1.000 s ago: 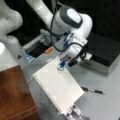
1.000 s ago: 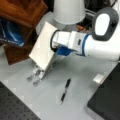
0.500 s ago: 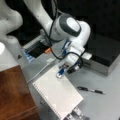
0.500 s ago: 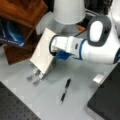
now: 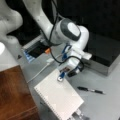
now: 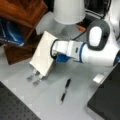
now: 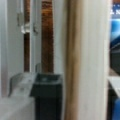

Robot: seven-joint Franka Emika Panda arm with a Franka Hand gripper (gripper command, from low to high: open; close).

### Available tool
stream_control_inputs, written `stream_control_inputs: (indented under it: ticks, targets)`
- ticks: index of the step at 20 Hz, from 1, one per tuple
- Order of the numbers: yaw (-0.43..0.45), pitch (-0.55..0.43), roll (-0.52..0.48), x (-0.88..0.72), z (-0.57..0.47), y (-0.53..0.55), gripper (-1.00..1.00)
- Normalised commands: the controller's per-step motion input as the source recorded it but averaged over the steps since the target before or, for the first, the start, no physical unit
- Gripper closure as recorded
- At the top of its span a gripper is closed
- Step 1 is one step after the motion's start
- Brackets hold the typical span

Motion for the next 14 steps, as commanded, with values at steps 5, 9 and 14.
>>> stream_control_inputs:
  ticks: [5, 9, 14]
  targets:
    - [0.185, -0.112, -0.146, -0.10, -0.06, -0.06, 1.00]
    - [0.185, -0.083, -0.148, -0.16, -0.03, -0.09, 1.00]
    - [0.148, -0.073, -0.150, -0.21, 0.00, -0.12, 1.00]
